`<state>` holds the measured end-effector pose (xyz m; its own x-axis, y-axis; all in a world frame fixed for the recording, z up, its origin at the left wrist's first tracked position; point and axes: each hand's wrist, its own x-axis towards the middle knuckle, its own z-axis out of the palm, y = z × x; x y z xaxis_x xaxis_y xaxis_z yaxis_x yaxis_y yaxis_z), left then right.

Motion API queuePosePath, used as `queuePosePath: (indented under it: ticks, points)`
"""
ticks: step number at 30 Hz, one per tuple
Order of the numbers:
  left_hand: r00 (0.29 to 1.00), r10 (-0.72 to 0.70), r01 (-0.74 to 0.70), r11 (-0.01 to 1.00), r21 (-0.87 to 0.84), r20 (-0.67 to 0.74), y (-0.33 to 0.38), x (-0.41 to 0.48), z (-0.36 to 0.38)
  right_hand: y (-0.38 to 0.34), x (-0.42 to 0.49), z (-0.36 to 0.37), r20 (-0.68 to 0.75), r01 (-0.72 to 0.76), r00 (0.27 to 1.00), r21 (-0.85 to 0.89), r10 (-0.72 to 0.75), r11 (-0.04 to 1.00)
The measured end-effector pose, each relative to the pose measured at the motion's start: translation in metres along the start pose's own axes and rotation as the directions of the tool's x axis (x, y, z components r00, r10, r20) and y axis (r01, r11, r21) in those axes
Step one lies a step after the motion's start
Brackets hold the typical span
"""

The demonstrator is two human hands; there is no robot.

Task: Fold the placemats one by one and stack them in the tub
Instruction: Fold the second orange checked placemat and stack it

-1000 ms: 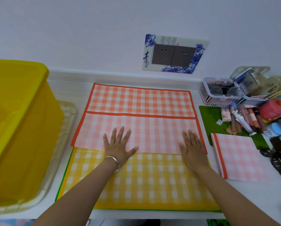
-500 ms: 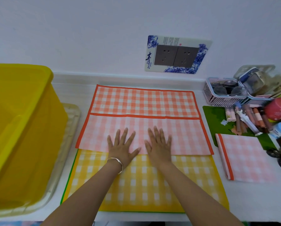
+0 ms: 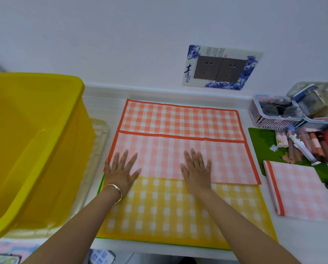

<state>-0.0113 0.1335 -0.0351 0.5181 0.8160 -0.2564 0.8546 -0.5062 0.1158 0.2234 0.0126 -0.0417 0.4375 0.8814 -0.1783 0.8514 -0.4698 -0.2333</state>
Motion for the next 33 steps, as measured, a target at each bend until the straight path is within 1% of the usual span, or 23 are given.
queuePosePath:
  ticks: [4, 7, 10, 12, 14, 16, 18, 20, 22, 24, 25, 27, 28, 30, 31, 33]
  points:
    - [0.999, -0.013, 0.015, 0.999, -0.043, 0.046, 0.005, 0.002, -0.006, 0.013, -0.009, -0.015, 0.050, 0.080, 0.995, 0.131, -0.087, 0.988]
    - [1.000, 0.009, -0.007, 0.996, -0.094, 0.020, 0.011, 0.000, -0.005, 0.032, -0.023, -0.024, 0.071, 0.166, 0.982, 0.134, -0.177, 0.977]
    - [0.994, 0.111, -0.113, 0.986, -0.124, -0.018, 0.023, -0.001, -0.002, 0.045, -0.031, -0.031, 0.137, 0.251, 0.958, 0.030, -0.253, 0.968]
    - [0.981, 0.193, -0.193, 0.978, -0.085, -0.007, 0.036, 0.000, -0.003, 0.050, -0.033, -0.034, 0.156, 0.289, 0.946, -0.008, -0.284, 0.957]
    - [0.963, 0.269, -0.269, 0.963, -0.021, -0.004, 0.048, 0.000, -0.004, 0.052, -0.034, -0.037, 0.160, 0.301, 0.943, -0.027, -0.293, 0.953]
    - [0.943, 0.334, -0.334, 0.943, 0.005, 0.007, 0.055, 0.001, -0.004, 0.051, -0.032, -0.037, 0.164, 0.310, 0.941, -0.057, -0.297, 0.949]
    - [0.930, 0.366, -0.367, 0.930, 0.033, 0.037, 0.057, 0.002, -0.003, 0.050, -0.030, -0.037, 0.154, 0.306, 0.944, -0.066, -0.293, 0.950]
    - [0.931, 0.361, -0.363, 0.931, 0.034, 0.059, 0.060, 0.004, -0.003, 0.052, -0.029, -0.038, 0.152, 0.304, 0.945, -0.085, -0.289, 0.949]
    - [0.934, 0.351, -0.354, 0.934, 0.052, 0.061, 0.063, 0.006, -0.005, 0.054, -0.029, -0.039, 0.121, 0.309, 0.947, -0.080, -0.298, 0.948]
    - [0.935, 0.350, -0.353, 0.934, 0.056, 0.058, 0.062, 0.007, -0.008, 0.054, -0.032, -0.047, 0.115, 0.279, 0.954, -0.007, -0.277, 0.960]
    - [0.932, 0.360, -0.362, 0.931, 0.052, 0.049, 0.060, 0.008, -0.010, 0.054, -0.032, -0.052, 0.128, 0.250, 0.958, 0.058, -0.256, 0.966]
    - [0.920, 0.390, -0.391, 0.920, 0.030, 0.046, 0.057, 0.008, -0.016, 0.056, -0.032, -0.060, 0.161, 0.192, 0.961, 0.197, -0.225, 0.961]
    - [0.917, 0.397, -0.398, 0.918, -0.001, 0.038, 0.056, 0.008, -0.021, 0.058, -0.031, -0.065, 0.188, 0.172, 0.957, 0.238, -0.219, 0.956]
    - [0.930, 0.366, -0.362, 0.928, -0.085, 0.036, 0.056, 0.008, -0.035, 0.059, -0.031, -0.076, 0.252, 0.150, 0.944, 0.254, -0.215, 0.956]
    - [0.935, 0.349, -0.342, 0.933, -0.110, 0.058, 0.056, 0.010, -0.043, 0.059, -0.030, -0.083, 0.288, 0.131, 0.935, 0.263, -0.208, 0.956]
    - [0.921, 0.366, -0.336, 0.920, -0.202, 0.134, 0.055, 0.015, -0.056, 0.060, -0.029, -0.097, 0.389, 0.077, 0.898, 0.319, -0.205, 0.945]
